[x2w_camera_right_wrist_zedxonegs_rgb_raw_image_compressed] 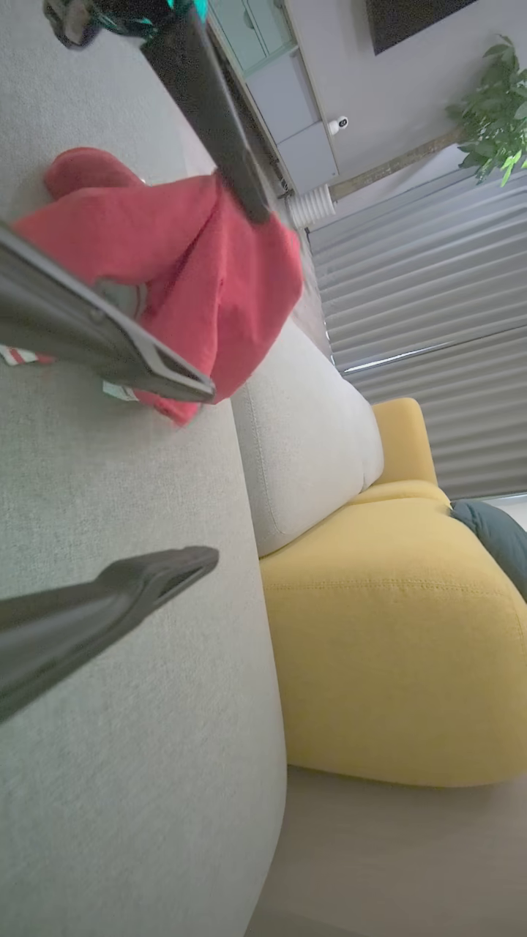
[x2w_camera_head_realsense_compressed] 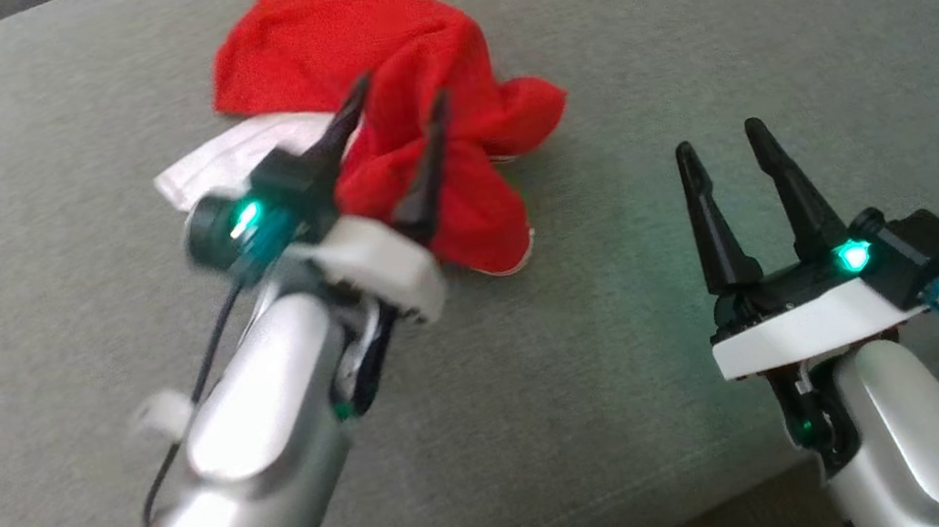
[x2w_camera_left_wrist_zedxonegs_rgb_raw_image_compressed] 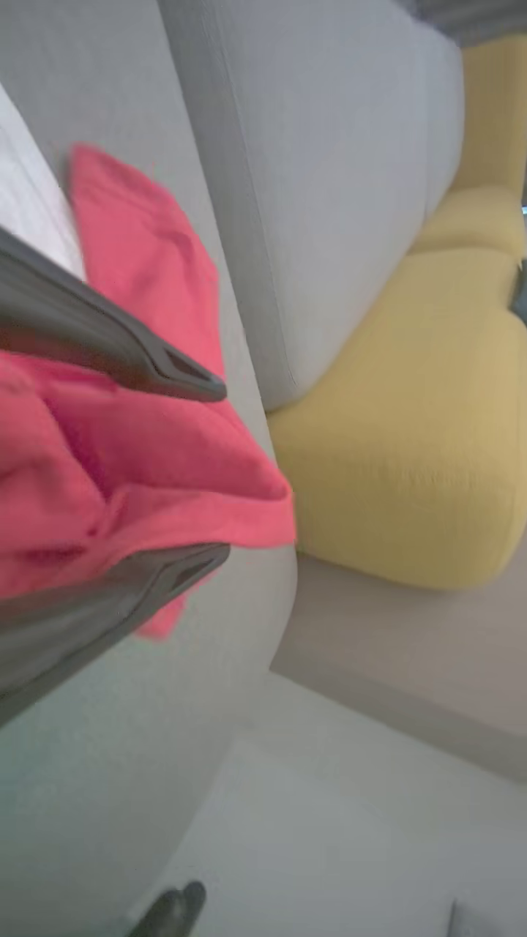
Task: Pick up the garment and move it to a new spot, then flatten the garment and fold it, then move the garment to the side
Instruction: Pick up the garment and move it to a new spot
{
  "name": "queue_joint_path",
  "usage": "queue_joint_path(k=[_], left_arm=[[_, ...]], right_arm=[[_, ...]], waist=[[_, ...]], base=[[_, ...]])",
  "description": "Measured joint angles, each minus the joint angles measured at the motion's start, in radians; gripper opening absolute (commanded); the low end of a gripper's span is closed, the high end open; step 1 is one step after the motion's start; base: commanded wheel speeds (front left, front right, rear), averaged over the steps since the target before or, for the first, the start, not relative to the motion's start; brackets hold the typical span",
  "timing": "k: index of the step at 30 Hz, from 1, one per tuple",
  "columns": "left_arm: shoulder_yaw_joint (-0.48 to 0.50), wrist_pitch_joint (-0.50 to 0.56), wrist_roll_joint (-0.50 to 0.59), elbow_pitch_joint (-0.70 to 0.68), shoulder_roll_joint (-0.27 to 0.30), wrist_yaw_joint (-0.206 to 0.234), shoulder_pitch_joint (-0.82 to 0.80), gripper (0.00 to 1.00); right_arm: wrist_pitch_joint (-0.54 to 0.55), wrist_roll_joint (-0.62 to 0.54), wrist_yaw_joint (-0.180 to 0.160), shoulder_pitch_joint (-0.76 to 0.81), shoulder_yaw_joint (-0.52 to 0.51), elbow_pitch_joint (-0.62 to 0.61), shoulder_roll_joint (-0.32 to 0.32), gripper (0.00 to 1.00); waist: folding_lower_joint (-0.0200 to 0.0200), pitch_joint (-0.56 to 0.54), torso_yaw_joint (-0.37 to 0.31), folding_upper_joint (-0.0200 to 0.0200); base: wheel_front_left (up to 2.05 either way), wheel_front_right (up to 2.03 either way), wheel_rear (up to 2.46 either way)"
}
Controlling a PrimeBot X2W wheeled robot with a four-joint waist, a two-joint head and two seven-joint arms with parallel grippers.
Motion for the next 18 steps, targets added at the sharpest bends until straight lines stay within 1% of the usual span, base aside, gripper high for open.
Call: queue_joint_path(k=[6, 9, 15, 18], left_arm=[[0.117, -0.001, 0.028, -0.058, 0.065, 0.029, 0.129, 1.00], [0.191, -0.001, 0.047, -0.112, 0.078, 0.035, 0.207, 1.00], [0.314, -0.001, 0.078, -0.188, 0.073, 0.047, 0.361, 1.00], [0.379, -0.001, 0.089, -0.231, 0.054, 0.051, 0.445, 1.00]], right_arm=[[0.000, -0.022, 0.000, 0.000, -0.021, 0.001, 0.000, 1.00], [0.000, -0.028, 0.000, 0.000, -0.026, 0.009, 0.000, 1.00], [0.000, -0.038, 0.000, 0.002, -0.030, 0.024, 0.000, 1.00], [0.000, -0.041, 0.000, 0.009, -0.032, 0.032, 0.000, 1.00]], waist=[[0.0000, -0.012, 0.069, 0.0000], [0.0000, -0.022, 0.112, 0.0000], [0.0000, -0.054, 0.163, 0.0000], [0.0000, -0.080, 0.182, 0.0000]], base=[[0.00, 0.00, 0.00], [0.00, 0.00, 0.00], [0.00, 0.00, 0.00], [0.00, 0.00, 0.00]])
